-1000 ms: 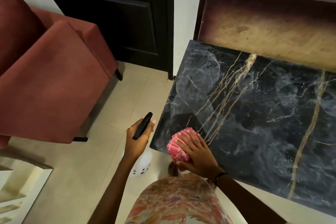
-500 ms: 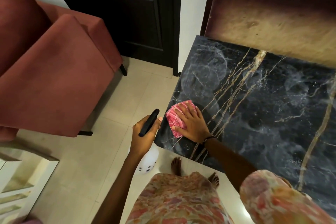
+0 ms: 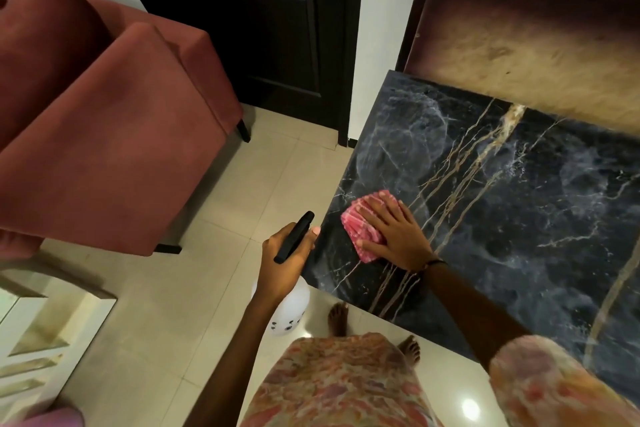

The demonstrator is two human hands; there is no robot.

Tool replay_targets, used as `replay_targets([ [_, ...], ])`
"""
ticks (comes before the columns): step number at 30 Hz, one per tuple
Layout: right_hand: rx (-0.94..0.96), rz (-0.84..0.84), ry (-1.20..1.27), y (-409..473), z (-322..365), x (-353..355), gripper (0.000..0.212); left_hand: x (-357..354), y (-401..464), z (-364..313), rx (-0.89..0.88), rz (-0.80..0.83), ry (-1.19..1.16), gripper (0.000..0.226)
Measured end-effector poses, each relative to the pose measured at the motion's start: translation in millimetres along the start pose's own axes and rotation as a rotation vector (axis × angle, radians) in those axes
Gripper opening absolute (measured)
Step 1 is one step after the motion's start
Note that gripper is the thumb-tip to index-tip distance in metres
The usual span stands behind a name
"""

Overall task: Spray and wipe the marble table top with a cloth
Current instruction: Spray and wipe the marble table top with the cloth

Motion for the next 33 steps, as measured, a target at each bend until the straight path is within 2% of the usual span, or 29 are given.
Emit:
replay_targets([
  [3, -0.040, -0.004, 0.007, 35, 21, 6, 0.083, -1, 3, 3, 0.002, -0.007, 0.012, 0.028],
  [6, 0.057, -0.038, -0.014, 40, 56, -1, 0.077, -2, 6, 7, 0.015, -0.006, 0.008, 0.027],
  [10, 0.213, -0.051, -0.012, -13, 81, -23, 0.070, 0, 10, 5, 0.032, 0.001, -0.043, 0.025],
  [14, 0.241, -0.077, -0.064, -65, 47, -29, 0.072, 5, 15, 5, 0.030, -0.015, -0.040, 0.028],
  [17, 0.151, -0.045, -0.069, -58, 9, -17, 0.073, 4, 17, 7, 0.038, -0.007, -0.045, 0.030],
  [20, -0.019, -0.006, -0.009, -13, -11, -2, 0.076, 1, 21, 8, 0.059, -0.004, -0.049, 0.029],
  [23, -0.159, -0.019, 0.035, 34, -8, 9, 0.078, -7, 25, 3, 0.061, -0.020, -0.058, 0.028],
  [25, -0.172, -0.049, 0.044, 51, 6, 14, 0.077, -13, 28, 0, 0.061, -0.027, -0.058, 0.024],
  [30, 0.056, -0.110, 0.017, 32, 56, 4, 0.070, -17, 32, -1, 0.064, -0.014, -0.088, 0.019],
  [33, 0.205, -0.070, -0.018, -9, 53, -13, 0.067, -29, 39, -7, 0.058, -0.002, -0.076, 0.023],
])
Point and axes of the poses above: each hand's wrist, its own y-axis towards the middle knuckle, its own x-axis out of the back of the hand, z = x × y, the point moved 9 cm from there along y, towards the middle knuckle, and after that the axes turned 1 degree about -y, right-handed, at the moved point
